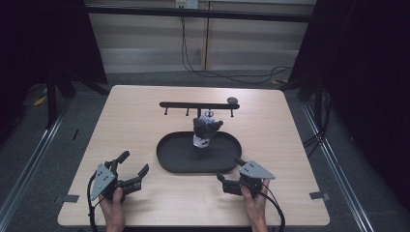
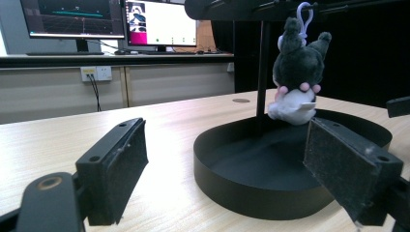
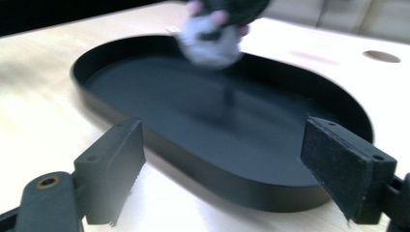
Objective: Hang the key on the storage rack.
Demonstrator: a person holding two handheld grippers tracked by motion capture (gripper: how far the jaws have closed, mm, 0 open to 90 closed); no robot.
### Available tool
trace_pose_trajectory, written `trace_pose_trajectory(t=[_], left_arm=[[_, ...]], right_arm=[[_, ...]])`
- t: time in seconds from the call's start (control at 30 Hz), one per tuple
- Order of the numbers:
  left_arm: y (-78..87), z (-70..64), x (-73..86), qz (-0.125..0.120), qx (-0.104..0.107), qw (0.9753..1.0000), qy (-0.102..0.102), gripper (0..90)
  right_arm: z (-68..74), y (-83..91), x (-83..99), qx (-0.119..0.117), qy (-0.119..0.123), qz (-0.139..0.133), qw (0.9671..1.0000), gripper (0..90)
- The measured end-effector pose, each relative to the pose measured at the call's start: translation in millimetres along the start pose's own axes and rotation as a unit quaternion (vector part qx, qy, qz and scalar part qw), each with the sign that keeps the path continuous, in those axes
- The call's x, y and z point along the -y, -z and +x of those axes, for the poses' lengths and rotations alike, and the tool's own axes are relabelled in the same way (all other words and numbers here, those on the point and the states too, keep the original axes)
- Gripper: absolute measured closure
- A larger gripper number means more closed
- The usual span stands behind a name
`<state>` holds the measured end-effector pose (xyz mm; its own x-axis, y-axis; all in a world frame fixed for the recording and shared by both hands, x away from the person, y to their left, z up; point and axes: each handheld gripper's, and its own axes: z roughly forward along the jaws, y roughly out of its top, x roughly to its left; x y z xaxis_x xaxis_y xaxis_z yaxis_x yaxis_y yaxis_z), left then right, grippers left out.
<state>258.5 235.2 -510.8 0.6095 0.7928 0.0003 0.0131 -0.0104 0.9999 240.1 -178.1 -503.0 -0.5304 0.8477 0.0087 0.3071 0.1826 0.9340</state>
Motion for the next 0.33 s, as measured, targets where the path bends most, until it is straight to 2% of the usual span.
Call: trace_pose_trajectory(t=[0.03,0.07,0.1,0.17,0.27,0.33], left_arm=[[0.2,0.1,-0.1,0.001,0.0,1.0,-0.001,15.3],[-0.3,0.3,0.0,0.0,0.005,1.0,0.0,15.3],[0.2,0.2,-0.1,0.002,0.0,1.0,-0.001,15.3],[0.1,0.1,0.0,0.0,0.0,1.0,-0.001,15.3],[0.2,0.0,0.1,0.0,0.0,1.0,0.0,15.3],[0.3,0.0,0.0,0.001,0.0,1.0,0.0,15.3]], right_arm=[[-0.3,1.5,1.6,0.01,0.001,-0.007,0.9999,15.9],[-0.2,3.3,2.4,0.023,0.002,-0.023,0.9995,16.0],[-1.4,5.2,3.7,0.032,-0.003,-0.044,0.9985,15.9],[-2.2,7.4,5.3,0.037,-0.012,-0.065,0.9971,14.5],[-2.6,12.2,8.3,0.054,-0.028,-0.092,0.9939,14.1],[-3.3,16.7,11.5,0.072,-0.039,-0.12,0.9893,14.1]])
